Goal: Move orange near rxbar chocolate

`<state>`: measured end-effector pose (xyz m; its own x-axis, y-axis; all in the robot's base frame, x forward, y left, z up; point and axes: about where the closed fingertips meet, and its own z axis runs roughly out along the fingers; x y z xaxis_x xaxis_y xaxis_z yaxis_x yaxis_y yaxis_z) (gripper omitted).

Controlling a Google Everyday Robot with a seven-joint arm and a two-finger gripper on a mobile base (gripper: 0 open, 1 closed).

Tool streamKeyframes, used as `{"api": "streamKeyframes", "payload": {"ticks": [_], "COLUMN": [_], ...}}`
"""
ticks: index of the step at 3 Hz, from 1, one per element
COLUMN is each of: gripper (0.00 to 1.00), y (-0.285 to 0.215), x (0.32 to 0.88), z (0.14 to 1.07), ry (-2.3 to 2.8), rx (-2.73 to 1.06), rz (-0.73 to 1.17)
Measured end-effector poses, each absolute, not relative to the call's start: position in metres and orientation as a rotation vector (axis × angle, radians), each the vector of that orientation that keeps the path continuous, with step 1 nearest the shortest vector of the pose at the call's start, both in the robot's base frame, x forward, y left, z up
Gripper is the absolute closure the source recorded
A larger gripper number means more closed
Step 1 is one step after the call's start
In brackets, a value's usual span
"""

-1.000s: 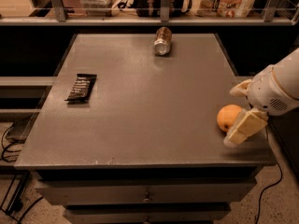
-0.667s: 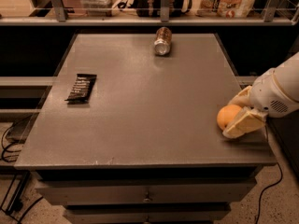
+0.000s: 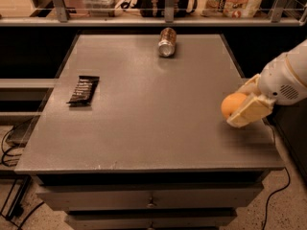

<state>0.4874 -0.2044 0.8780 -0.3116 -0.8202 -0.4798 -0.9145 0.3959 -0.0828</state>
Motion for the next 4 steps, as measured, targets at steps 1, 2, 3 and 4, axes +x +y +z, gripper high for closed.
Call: {"api": "streamKeyframes", "payload": {"ticks": [1, 2, 3, 4], "gripper": [1.0, 1.0, 1.0, 1.0], "y": [-0.155, -0.079, -0.072, -0.061], "x": [0.512, 0.541, 0.541, 0.543], "z": [0.931, 0.978, 0.98, 0.975], "ry": [2.133, 2.048, 2.052, 2.038], "rx": [-1.438, -1.392, -1.387, -1.41], "rz": [0.303, 0.36, 0.372, 0.418]}}
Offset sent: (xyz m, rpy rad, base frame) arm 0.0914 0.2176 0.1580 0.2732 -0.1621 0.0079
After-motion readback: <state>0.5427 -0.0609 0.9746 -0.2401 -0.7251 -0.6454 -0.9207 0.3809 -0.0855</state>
